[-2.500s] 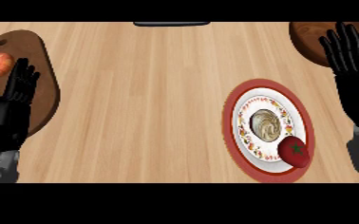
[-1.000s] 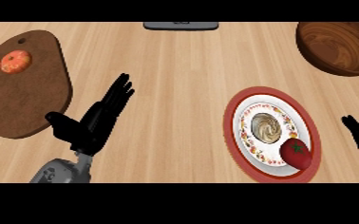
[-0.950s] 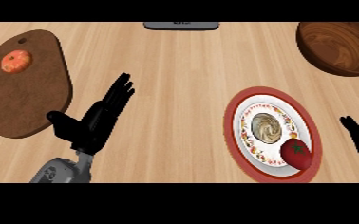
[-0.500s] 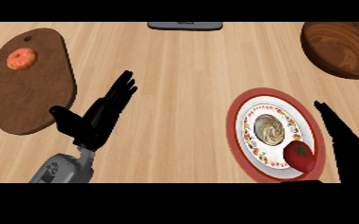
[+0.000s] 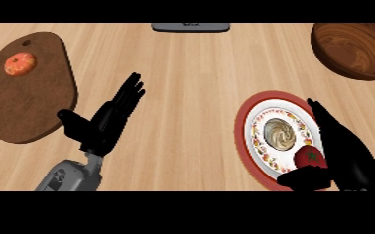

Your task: Pick the cupcake from the plate and place it in the bowl

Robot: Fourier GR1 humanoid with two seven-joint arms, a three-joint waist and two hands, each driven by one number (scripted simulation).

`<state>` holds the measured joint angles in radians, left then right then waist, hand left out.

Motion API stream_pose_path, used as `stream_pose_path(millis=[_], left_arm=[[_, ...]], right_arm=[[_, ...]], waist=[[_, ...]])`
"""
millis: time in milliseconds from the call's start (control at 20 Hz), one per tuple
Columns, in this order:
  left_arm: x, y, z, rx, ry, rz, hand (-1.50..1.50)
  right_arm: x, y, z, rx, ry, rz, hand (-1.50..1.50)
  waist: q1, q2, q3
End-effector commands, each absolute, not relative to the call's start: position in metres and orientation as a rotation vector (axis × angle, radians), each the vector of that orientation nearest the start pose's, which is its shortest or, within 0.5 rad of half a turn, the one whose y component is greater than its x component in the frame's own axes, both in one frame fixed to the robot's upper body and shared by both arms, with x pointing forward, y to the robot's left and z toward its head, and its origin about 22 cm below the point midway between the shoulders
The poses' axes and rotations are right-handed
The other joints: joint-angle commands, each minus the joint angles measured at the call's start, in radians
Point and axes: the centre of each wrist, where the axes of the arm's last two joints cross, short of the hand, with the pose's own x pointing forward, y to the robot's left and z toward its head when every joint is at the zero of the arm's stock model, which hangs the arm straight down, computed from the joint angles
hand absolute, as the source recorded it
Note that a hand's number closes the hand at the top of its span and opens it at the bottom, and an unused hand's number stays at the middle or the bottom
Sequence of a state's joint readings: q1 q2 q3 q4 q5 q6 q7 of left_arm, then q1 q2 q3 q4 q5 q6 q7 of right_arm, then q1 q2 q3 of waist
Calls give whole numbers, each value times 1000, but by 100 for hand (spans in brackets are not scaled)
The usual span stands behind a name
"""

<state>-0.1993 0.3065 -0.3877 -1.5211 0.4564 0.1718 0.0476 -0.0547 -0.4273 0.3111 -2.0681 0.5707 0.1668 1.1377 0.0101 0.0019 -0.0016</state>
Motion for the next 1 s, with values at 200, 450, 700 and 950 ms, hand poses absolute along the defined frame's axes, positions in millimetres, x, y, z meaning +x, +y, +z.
stream_pose_path(millis=[200,450,700,950], left_arm=[[260,195,36,-288,-1488,-128,0],[259,205,22,-274,-1480,-126,0],[250,201,17,-273,-1485,-167,0],[272,205,27,-281,-1482,-134,0]], right_arm=[[230,-213,113,-878,-740,657,-150],[234,-200,106,-904,-731,682,-150],[241,-201,105,-895,-722,657,-150],[251,-197,77,-916,-719,651,-150]], waist=[[-4,-3,1],[-8,-2,1],[-6,-3,1],[-8,-1,1]])
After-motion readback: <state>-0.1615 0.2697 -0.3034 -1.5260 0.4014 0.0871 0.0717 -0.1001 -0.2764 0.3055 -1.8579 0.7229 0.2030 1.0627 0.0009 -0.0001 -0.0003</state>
